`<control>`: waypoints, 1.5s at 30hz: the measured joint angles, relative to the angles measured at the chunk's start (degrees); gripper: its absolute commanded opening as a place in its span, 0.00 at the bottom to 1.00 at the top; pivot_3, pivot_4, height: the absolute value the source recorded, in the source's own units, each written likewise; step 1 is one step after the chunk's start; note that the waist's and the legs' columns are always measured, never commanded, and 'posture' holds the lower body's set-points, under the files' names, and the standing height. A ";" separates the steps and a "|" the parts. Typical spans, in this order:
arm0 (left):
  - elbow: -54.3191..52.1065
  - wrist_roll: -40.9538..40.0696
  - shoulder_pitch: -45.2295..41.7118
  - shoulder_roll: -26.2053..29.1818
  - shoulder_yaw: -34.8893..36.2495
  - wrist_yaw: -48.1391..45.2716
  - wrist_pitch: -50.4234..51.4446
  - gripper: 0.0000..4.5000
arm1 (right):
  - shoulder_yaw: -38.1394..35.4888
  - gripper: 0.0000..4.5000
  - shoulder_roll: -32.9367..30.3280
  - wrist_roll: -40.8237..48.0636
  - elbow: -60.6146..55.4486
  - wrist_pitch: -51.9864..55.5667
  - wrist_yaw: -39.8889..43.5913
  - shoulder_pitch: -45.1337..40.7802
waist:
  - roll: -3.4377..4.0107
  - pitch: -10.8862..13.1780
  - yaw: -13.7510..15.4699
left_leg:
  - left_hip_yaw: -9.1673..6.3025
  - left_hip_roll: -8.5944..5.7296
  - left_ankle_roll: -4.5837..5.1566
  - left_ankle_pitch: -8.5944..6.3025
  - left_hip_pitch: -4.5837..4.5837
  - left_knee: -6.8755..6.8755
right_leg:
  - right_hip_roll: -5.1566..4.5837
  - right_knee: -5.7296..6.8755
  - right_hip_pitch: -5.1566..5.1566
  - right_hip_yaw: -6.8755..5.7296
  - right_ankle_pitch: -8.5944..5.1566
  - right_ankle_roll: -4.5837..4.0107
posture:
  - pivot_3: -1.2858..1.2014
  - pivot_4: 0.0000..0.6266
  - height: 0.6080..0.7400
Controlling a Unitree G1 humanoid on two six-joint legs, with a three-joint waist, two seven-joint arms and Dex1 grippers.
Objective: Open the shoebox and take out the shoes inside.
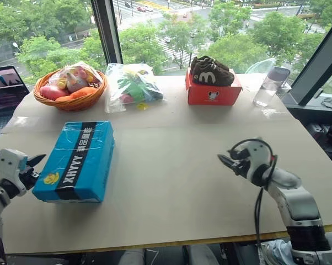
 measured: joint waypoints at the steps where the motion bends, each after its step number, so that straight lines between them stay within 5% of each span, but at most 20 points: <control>1: 0.74 0.36 -0.46 0.72 -0.70 -1.99 -0.16 0.27 | 1.33 0.21 -0.23 0.55 -0.55 0.06 1.85 -1.19 | 0.01 0.01 0.10 | 0.00 0.01 0.00 0.00 0.00 0.00 | 0.00 0.00 0.00 -0.02 0.00 0.00 | 0.52 0.24 1.00; 5: 3.14 1.58 -1.92 1.10 -2.56 -6.26 -1.37 0.00 | 5.87 0.00 0.71 0.72 -0.75 0.06 4.78 -5.00 | 0.02 0.02 0.50 | 0.00 0.00 0.00 0.00 -0.14 0.00 | -0.02 -0.06 -0.13 -0.04 0.01 0.03 | 0.52 0.24 1.00; 18: 10.61 9.19 -10.09 2.19 -8.41 -6.66 -4.96 0.00 | 26.79 0.00 19.11 -8.21 14.54 -3.62 6.86 -20.45 | 0.01 0.01 0.32 | 0.01 0.03 -0.02 0.02 -0.63 0.10 | 0.11 0.25 -0.85 0.00 0.11 -0.05 | 0.52 0.24 1.00; 28: 1.89 11.49 -9.96 -0.46 -13.18 -6.64 -4.29 0.00 | 28.64 0.00 29.28 -12.75 27.49 -9.37 5.00 -27.96 | 0.03 0.03 0.82 | -0.05 0.03 -0.14 0.09 -0.62 0.10 | 0.15 0.30 -0.85 0.01 0.18 -0.13 | 0.52 0.24 1.00; 35: -0.88 13.53 -14.54 -4.28 -16.74 -5.41 -1.20 0.00 | 26.45 0.00 27.96 -13.86 29.37 -10.23 5.05 -27.81 | 0.03 0.02 0.88 | -0.07 0.02 -0.15 0.11 -0.60 0.13 | 0.19 0.35 -0.82 0.01 0.21 -0.09 | 0.52 0.24 1.00; 45: -2.79 15.60 -21.67 -14.63 -24.30 -4.27 -1.02 0.00 | 19.09 0.00 14.80 -13.78 24.70 -9.24 8.03 -22.74 | 0.02 0.02 1.10 | -0.07 -0.03 -0.15 0.11 -0.70 0.23 | 0.17 0.32 -0.79 0.05 0.25 -0.08 | 0.52 0.24 1.00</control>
